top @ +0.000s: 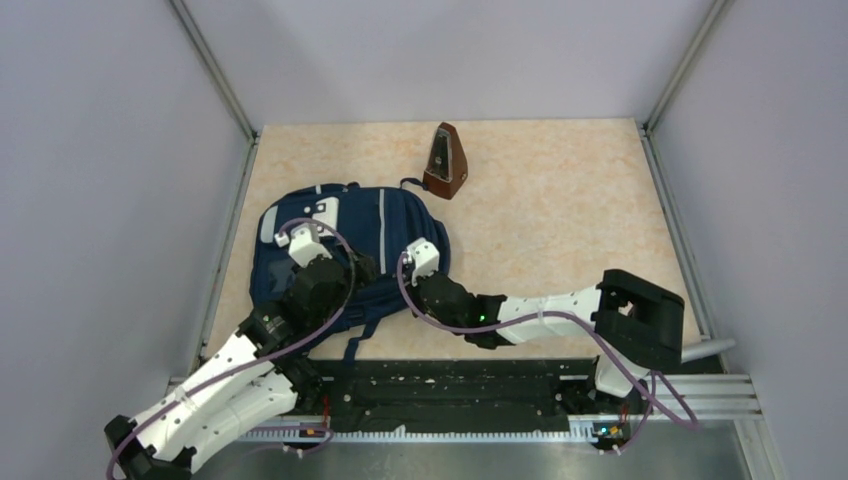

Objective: Pack the student bag
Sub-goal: Zip the student bag at the center of the board.

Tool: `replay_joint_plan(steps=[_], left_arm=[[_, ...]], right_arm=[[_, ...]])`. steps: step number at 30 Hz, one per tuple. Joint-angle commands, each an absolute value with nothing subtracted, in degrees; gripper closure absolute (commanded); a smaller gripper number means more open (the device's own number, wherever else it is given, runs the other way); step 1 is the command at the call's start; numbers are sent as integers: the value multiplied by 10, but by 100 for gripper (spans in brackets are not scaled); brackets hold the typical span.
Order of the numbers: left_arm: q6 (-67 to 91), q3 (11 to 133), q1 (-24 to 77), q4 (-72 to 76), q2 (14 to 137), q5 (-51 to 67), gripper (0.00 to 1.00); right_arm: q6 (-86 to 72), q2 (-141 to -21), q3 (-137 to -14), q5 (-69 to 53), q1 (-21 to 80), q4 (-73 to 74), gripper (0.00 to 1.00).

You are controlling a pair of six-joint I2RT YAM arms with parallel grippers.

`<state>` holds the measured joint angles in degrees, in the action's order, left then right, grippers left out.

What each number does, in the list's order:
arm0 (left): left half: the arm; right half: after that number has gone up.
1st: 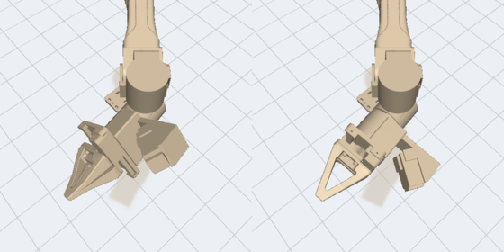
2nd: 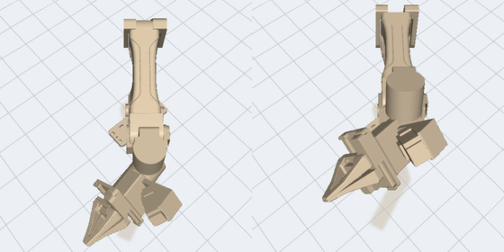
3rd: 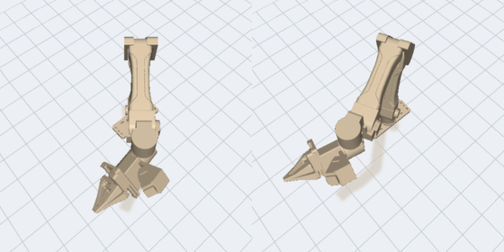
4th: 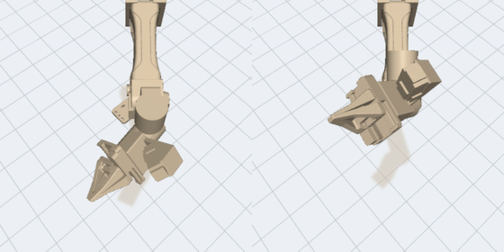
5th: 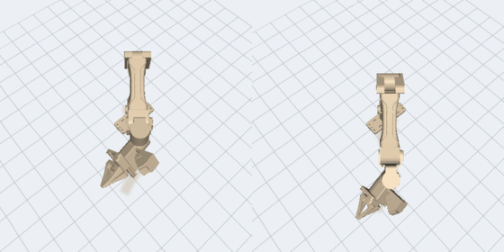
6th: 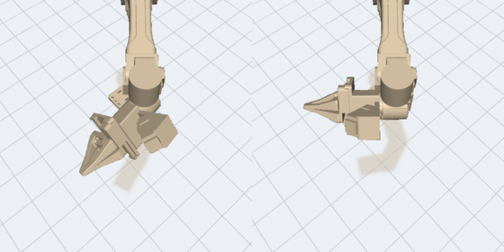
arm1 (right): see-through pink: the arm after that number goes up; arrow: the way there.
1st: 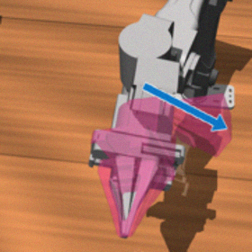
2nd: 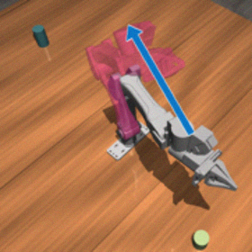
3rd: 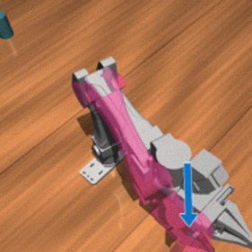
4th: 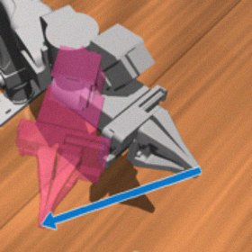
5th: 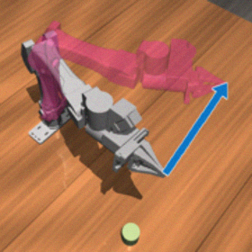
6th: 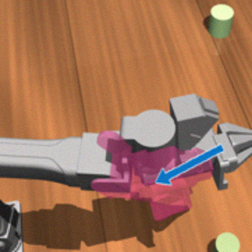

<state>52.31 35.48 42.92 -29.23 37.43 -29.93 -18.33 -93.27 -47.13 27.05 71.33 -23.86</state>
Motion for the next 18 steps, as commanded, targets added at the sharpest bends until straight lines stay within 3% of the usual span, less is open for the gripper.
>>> replay_joint_plan(steps=[1, 7, 12, 18], left_arm=[[518, 345, 395, -311, 349, -345, 19], [519, 300, 324, -237, 354, -240, 19], [523, 285, 301, -206, 372, -228, 21], [528, 259, 289, -176, 385, -231, 35]], right_arm=[[-197, -899, -469, 271, 701, -263, 100], [-200, -899, -466, 257, 698, -262, 100], [-200, -899, -468, 255, 696, -258, 100], [-198, -900, -475, 268, 695, -244, 100]])
